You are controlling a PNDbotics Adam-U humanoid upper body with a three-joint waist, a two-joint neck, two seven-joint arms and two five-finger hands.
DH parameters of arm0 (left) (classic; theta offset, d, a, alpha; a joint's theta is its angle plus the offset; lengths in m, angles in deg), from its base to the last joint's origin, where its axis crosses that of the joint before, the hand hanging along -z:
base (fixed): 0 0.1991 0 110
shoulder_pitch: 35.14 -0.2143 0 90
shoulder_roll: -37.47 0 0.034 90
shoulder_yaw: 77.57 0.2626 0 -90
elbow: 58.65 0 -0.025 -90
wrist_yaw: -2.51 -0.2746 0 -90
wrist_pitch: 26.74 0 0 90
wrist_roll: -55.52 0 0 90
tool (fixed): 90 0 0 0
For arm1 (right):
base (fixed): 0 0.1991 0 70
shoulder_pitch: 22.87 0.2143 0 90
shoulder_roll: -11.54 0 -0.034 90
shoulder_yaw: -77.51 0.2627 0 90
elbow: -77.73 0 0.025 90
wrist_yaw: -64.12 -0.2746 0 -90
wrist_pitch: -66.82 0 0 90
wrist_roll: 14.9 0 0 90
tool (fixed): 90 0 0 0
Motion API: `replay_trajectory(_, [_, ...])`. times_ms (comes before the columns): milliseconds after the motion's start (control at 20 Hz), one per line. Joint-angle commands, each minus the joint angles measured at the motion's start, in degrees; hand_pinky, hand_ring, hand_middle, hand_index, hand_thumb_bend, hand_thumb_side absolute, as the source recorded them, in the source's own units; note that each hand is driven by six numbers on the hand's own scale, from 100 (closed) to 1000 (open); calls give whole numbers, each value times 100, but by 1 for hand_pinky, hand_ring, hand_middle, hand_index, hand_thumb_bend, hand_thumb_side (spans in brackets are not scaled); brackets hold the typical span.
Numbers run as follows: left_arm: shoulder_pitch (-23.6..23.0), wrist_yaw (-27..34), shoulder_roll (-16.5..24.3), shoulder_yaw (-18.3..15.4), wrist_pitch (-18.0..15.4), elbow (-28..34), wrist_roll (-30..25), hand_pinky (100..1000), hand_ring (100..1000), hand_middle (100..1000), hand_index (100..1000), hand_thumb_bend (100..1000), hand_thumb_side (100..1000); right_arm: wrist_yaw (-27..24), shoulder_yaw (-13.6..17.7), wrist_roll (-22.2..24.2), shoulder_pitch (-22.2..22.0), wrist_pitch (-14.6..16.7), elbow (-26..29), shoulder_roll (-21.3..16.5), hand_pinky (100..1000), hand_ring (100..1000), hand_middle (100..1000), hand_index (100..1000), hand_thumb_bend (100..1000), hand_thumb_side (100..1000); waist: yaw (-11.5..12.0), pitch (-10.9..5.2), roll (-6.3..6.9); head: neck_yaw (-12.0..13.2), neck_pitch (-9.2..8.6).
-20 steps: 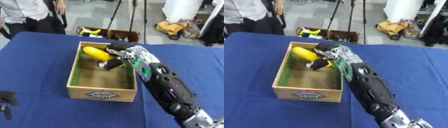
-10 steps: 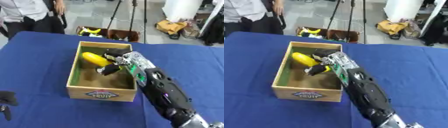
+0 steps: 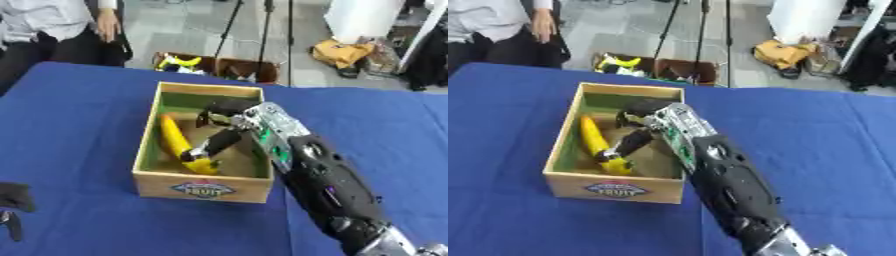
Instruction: Pick up objects on the table and place them in the box.
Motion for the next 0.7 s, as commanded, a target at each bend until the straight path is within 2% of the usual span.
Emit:
replay_trajectory(50, [6,-12,49,1,10,112,6,280,538,508,666,100,1000,-143,120,113,198,6,253,-206,758,903,850,891,862,888,-16,-145,35,21,1])
replay_trajectory(300, [5,-13,56,-11,14,112,19,279,538,507,666,100,1000,-820,294,112,245,-60,816,-394,796,911,850,887,799,1000,-49,-163,38,70,18])
replay_trajectory(500, [-1,-14,65,-23,13,112,40,279,538,507,666,100,1000,-1440,444,-39,229,-255,1466,-645,801,906,846,885,753,1000,-88,-177,57,122,43])
replay_trajectory(700, [-13,-13,67,-30,8,112,58,279,539,507,666,100,1000,-1841,557,-225,174,-467,1974,-868,801,893,828,875,679,1000,-125,-189,93,159,60])
